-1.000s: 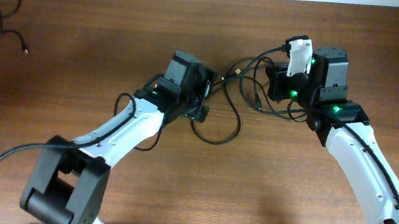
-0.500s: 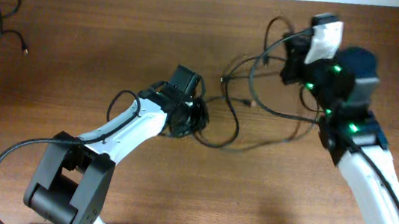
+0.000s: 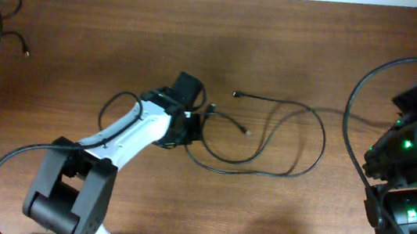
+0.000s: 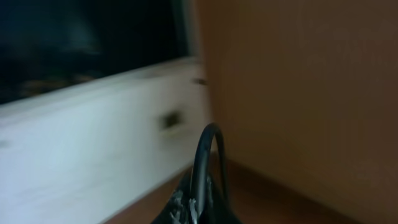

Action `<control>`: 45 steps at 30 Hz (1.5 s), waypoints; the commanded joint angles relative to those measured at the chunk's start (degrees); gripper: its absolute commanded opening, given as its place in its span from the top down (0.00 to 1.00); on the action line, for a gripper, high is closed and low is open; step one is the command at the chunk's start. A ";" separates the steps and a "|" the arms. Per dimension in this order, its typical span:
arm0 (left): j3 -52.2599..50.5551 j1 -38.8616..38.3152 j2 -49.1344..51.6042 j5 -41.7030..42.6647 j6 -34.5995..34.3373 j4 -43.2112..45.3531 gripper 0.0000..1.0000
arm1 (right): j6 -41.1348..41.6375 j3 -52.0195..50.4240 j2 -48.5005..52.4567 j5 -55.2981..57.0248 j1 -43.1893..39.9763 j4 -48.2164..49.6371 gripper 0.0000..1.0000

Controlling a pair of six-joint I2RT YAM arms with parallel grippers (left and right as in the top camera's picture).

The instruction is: Untangle cables

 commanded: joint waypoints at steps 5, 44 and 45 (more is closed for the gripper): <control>1.60 10.19 -11.56 -5.16 8.83 -1.46 1.00 | 0.00 0.26 3.69 16.68 -0.15 -6.14 0.96; 0.70 27.87 -31.08 -12.09 7.91 -6.86 1.00 | 12.61 0.11 43.15 -71.28 4.76 -36.26 0.84; 0.70 27.87 -31.08 -12.09 7.89 -6.86 1.00 | 13.77 0.11 44.65 -71.23 6.25 -35.85 0.84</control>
